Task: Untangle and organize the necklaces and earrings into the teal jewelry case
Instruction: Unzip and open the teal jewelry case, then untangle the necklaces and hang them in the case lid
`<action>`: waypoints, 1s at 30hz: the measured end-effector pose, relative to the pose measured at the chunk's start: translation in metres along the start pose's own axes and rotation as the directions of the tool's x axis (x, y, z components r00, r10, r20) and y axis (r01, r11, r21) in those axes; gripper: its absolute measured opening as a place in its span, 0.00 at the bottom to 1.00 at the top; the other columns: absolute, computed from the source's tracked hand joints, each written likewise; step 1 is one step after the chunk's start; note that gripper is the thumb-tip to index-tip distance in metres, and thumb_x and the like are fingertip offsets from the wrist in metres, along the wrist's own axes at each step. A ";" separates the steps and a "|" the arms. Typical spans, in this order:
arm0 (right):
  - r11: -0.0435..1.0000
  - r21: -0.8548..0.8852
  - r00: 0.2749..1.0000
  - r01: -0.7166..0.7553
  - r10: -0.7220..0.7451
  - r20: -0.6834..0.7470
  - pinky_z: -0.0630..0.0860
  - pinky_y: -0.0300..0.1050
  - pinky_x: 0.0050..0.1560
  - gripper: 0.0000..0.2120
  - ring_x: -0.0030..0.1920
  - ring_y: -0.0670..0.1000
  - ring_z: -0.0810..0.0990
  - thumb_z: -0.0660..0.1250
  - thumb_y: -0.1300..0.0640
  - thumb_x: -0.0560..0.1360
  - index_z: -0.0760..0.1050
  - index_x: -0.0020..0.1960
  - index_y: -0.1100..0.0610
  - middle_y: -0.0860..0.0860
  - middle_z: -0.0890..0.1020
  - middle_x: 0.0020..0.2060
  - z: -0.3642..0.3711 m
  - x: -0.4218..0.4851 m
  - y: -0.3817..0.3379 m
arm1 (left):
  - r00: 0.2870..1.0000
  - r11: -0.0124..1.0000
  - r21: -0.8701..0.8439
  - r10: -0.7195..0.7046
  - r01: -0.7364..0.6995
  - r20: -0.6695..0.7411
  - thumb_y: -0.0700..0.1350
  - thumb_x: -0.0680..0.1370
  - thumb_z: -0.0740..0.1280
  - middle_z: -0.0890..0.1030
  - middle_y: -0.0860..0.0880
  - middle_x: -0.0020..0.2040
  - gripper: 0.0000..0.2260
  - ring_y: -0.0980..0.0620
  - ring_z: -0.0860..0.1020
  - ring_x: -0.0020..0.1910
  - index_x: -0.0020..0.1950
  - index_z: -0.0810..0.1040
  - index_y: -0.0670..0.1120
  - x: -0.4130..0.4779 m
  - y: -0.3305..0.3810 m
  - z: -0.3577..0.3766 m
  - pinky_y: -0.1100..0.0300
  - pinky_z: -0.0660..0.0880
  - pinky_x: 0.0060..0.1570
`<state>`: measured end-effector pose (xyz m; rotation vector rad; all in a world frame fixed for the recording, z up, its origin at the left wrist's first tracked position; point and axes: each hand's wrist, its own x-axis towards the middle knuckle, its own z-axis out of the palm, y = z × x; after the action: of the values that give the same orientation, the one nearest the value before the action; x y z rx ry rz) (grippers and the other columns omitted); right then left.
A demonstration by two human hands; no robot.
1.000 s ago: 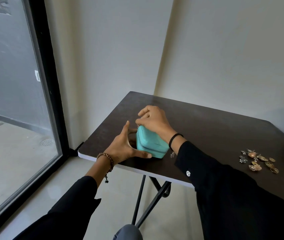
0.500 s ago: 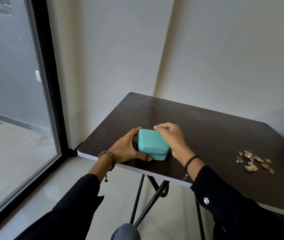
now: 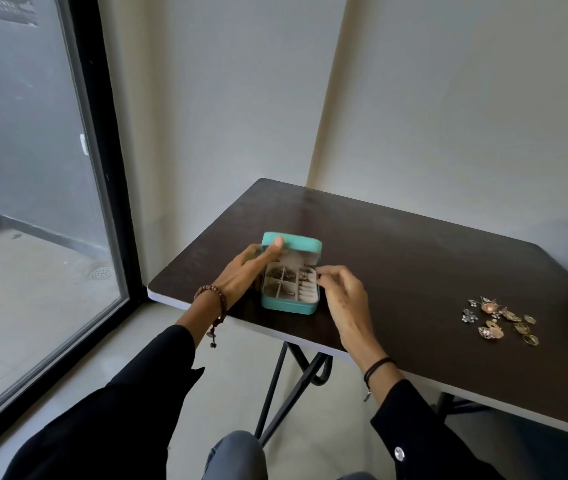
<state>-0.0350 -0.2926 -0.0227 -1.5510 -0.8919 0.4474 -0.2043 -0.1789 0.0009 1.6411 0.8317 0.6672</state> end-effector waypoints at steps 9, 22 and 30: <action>0.999 -0.031 0.999 0.041 -0.041 0.020 0.80 0.35 0.52 0.05 0.50 0.39 0.84 0.69 0.60 0.78 0.82 0.51 0.52 0.45 0.86 0.49 0.000 0.000 0.001 | 0.956 0.936 0.321 -0.048 0.144 -0.290 0.71 0.78 0.49 0.82 0.52 0.49 0.29 0.48 0.80 0.51 0.58 0.81 0.54 0.029 -0.001 0.008 0.53 0.72 0.52; 0.988 -0.113 0.991 0.109 -0.100 0.086 0.78 0.30 0.51 0.08 0.53 0.38 0.82 0.69 0.59 0.80 0.82 0.56 0.51 0.45 0.85 0.53 0.001 0.003 0.000 | 0.933 0.866 0.480 0.049 0.138 -0.356 0.65 0.80 0.55 0.82 0.52 0.43 0.22 0.51 0.79 0.41 0.52 0.80 0.52 0.043 -0.016 0.011 0.59 0.68 0.38; 0.697 -0.696 0.980 0.170 -0.195 0.043 0.74 0.44 0.39 0.15 0.43 0.49 0.78 0.64 0.42 0.81 0.82 0.48 0.52 0.49 0.77 0.47 0.023 0.033 -0.020 | 0.936 0.861 0.494 0.069 0.119 -0.346 0.65 0.81 0.55 0.81 0.52 0.44 0.19 0.49 0.79 0.44 0.50 0.78 0.53 0.043 -0.016 0.009 0.57 0.70 0.43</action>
<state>-0.0361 -0.2533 -0.0014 -2.1175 -1.2653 -0.0998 -0.1743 -0.1470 -0.0169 2.0069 1.3829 0.7817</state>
